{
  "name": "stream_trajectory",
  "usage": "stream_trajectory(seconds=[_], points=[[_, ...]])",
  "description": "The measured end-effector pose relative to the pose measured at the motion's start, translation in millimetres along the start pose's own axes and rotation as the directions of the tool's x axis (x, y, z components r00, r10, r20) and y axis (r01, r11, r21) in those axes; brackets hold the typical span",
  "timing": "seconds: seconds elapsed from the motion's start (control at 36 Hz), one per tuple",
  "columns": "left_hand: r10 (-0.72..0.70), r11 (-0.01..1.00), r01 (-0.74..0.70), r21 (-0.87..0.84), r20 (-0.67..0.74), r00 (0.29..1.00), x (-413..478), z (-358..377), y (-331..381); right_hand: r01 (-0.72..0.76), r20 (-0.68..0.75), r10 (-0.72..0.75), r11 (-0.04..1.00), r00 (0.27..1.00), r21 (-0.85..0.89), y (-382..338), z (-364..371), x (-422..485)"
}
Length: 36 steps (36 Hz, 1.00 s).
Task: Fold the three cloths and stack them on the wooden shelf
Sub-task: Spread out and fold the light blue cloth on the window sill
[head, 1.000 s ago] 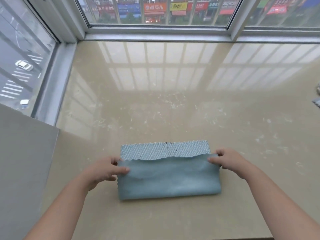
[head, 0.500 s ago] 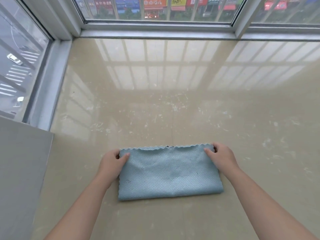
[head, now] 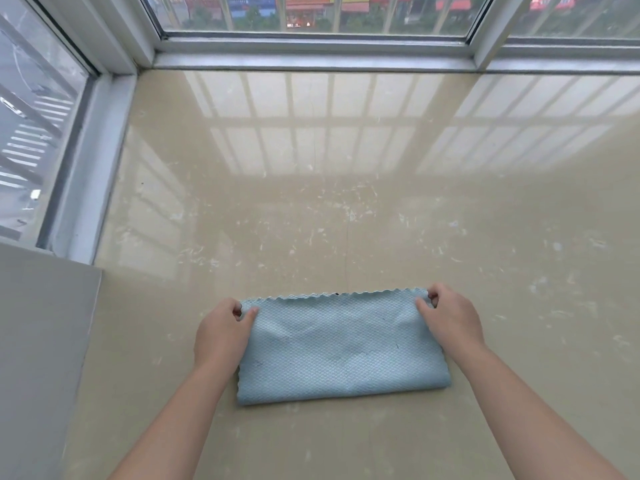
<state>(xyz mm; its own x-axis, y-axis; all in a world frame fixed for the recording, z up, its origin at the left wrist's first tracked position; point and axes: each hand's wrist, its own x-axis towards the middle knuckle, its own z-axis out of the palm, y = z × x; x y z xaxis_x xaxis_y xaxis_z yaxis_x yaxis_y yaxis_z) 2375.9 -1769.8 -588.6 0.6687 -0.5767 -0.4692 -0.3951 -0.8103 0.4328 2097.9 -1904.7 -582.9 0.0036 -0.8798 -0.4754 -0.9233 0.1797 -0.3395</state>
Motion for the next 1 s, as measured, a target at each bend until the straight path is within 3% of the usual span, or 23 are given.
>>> stream_trajectory(seconds=[0.5,0.61,0.69,0.78,0.83,0.94,1.0], points=[[0.011,1.000,-0.011,0.004,-0.055,0.998,-1.1,4.3,-3.2,0.044,-0.061,-0.065,0.953,0.996,-0.301,-3.8,-1.2,-1.7],[0.047,0.992,-0.034,0.125,-0.106,0.993,-7.3,2.8,0.1,0.024,-0.111,-0.059,0.956,0.992,-0.292,-0.6,-1.2,-5.4],[0.081,0.968,-0.027,0.249,-0.209,0.974,-12.1,3.8,0.6,0.052,-0.240,-0.134,0.946,0.961,-0.319,3.2,6.2,-11.1],[0.265,0.936,-0.152,0.319,-0.349,0.899,-19.1,16.7,-4.4,0.166,-0.389,-0.310,0.918,0.867,-0.361,5.1,22.0,-18.8],[0.453,0.871,-0.322,0.371,-0.354,0.818,-29.0,29.5,-4.6,0.275,-0.438,-0.432,0.884,0.788,-0.378,1.7,36.3,-27.4],[0.739,0.670,-0.654,0.350,-0.235,0.631,-57.7,62.5,0.0,0.503,-0.328,-0.642,0.757,0.693,-0.417,-10.9,70.7,-52.3],[0.789,0.608,-0.723,0.329,-0.141,0.599,-70.8,77.4,-1.4,0.580,-0.255,-0.698,0.705,0.669,-0.409,-15.2,84.7,-63.5]])
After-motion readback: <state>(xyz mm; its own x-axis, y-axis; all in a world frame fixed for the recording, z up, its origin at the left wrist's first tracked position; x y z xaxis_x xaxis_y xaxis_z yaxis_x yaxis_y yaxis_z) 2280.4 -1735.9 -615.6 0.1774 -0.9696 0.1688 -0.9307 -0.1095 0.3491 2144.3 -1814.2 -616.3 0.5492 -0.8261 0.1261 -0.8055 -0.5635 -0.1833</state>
